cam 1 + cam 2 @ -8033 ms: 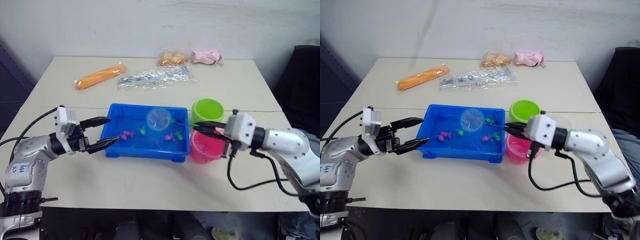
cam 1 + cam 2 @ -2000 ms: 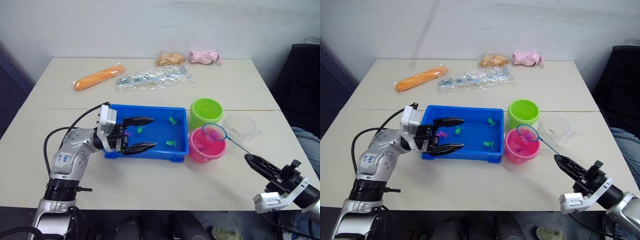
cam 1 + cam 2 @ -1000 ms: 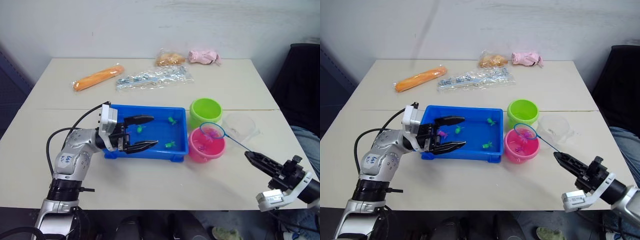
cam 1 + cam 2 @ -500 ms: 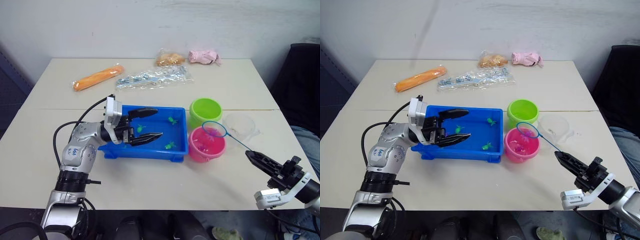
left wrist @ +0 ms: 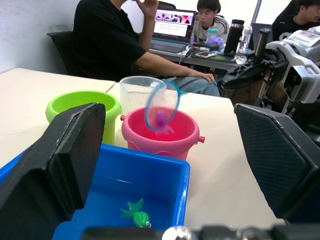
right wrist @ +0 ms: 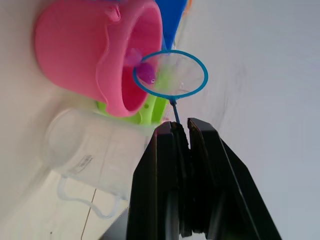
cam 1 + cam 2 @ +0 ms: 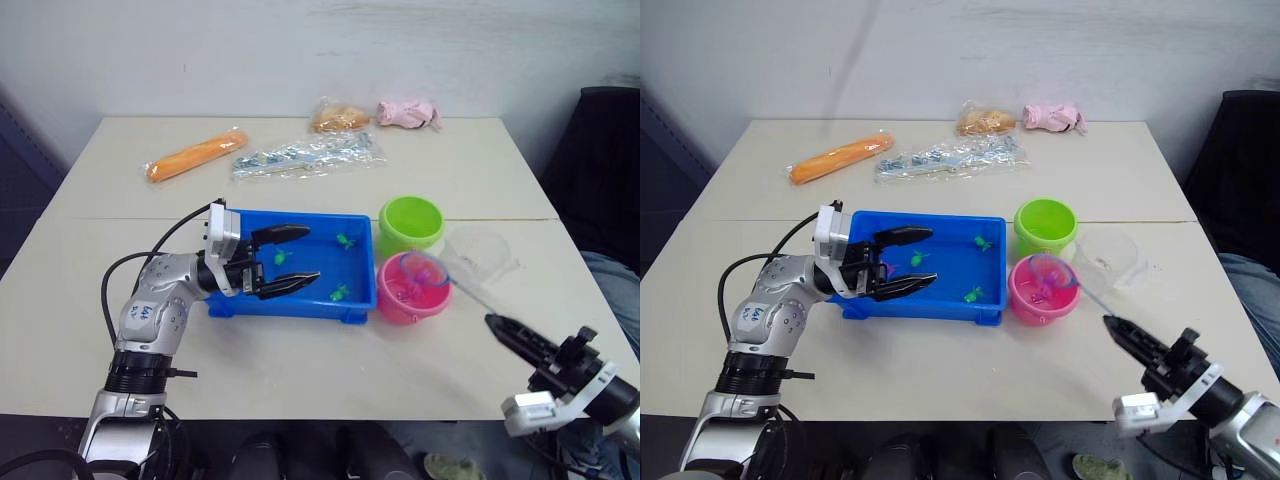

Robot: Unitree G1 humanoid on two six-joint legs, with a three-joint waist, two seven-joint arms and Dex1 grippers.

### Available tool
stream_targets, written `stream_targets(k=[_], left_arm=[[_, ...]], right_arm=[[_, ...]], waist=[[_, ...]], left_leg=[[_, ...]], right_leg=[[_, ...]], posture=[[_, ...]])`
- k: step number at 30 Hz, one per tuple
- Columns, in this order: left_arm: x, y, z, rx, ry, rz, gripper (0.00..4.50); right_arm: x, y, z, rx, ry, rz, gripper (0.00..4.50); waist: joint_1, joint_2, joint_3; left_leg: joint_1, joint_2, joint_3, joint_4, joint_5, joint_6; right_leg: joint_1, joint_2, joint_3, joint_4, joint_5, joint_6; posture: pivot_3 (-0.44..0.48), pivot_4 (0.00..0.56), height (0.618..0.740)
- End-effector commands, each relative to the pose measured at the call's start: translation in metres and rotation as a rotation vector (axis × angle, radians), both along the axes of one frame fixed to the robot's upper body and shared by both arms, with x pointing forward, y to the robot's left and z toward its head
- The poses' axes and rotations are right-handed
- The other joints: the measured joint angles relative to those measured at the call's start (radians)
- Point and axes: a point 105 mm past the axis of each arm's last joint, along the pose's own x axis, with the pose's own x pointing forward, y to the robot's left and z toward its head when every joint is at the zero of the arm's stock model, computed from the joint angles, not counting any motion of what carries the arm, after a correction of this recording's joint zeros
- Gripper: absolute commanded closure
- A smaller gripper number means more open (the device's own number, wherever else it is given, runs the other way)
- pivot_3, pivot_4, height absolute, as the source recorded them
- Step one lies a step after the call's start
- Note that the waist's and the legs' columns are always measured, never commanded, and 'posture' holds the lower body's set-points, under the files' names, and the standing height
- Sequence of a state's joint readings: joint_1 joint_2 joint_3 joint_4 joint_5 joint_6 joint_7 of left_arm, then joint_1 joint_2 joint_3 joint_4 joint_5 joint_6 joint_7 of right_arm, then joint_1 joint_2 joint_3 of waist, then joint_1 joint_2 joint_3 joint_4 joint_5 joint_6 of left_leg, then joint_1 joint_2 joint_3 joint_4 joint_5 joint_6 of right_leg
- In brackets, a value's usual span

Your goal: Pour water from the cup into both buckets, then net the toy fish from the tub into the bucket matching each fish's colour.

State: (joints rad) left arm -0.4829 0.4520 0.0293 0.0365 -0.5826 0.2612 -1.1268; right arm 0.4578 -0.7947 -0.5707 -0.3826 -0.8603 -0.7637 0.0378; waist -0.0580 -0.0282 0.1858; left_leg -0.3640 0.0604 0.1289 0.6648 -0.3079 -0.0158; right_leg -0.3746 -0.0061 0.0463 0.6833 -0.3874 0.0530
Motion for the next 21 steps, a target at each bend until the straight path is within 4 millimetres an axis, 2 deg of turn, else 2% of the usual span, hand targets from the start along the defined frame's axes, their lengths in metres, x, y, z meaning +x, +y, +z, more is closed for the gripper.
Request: stream_targets(k=[1,4,8,11,14,17,21], left_arm=[[-0.005,0.001,0.010,-0.008,-0.046,-0.006,0.06],[-0.003,-0.003,0.010,-0.011,-0.047,-0.018,0.06],[-0.003,-0.002,0.011,-0.014,-0.049,-0.016,0.06],[-0.003,-0.003,0.009,-0.013,-0.046,-0.019,0.06],[-0.002,-0.002,0.010,-0.020,-0.048,-0.012,0.06],[-0.004,-0.004,0.009,-0.011,-0.048,-0.024,0.06],[-0.001,-0.002,0.012,-0.024,-0.054,-0.007,0.06]], right_arm=[[0.001,-0.006,0.014,0.008,-0.056,-0.038,4.50],[-0.008,0.014,-0.007,0.014,0.026,0.033,4.50],[-0.006,0.007,0.007,0.011,-0.025,-0.011,4.50],[-0.015,0.016,-0.007,0.016,0.043,0.035,4.50],[-0.008,-0.003,0.004,0.017,-0.011,-0.056,4.50],[-0.015,0.017,-0.010,0.014,0.052,0.046,4.50],[-0.007,0.005,-0.001,0.024,0.003,-0.023,4.50]], waist=[[0.002,0.000,0.000],[0.006,-0.001,0.000],[0.006,0.000,0.000],[0.002,-0.001,-0.001],[0.003,-0.001,-0.001],[0.001,-0.001,-0.001],[0.003,-0.001,-0.001]], left_leg=[[0.001,0.000,0.000,0.000,0.000,0.000],[0.002,0.000,-0.001,-0.002,0.000,0.000],[0.001,0.000,0.000,-0.002,0.000,0.000],[0.002,0.000,0.001,-0.001,0.000,0.000],[0.003,0.000,0.001,-0.002,0.000,0.000],[0.005,0.000,0.003,-0.002,0.000,0.000],[0.005,0.000,0.004,-0.003,0.000,0.000]], right_leg=[[0.001,0.000,0.000,0.000,0.000,0.000],[0.001,0.001,0.000,0.000,0.000,0.000],[0.000,0.001,0.001,0.000,-0.001,-0.001],[0.001,0.000,0.002,0.000,0.000,0.000],[0.002,0.001,0.002,0.000,0.000,0.000],[0.002,0.001,0.004,0.000,0.000,0.000],[0.002,0.001,0.004,0.000,0.000,0.000]], posture=[[0.000,0.150,0.740],[0.000,0.150,0.740],[0.000,0.150,0.740],[0.000,0.150,0.740],[0.000,0.150,0.740],[0.000,0.150,0.740],[0.000,0.150,0.740]])
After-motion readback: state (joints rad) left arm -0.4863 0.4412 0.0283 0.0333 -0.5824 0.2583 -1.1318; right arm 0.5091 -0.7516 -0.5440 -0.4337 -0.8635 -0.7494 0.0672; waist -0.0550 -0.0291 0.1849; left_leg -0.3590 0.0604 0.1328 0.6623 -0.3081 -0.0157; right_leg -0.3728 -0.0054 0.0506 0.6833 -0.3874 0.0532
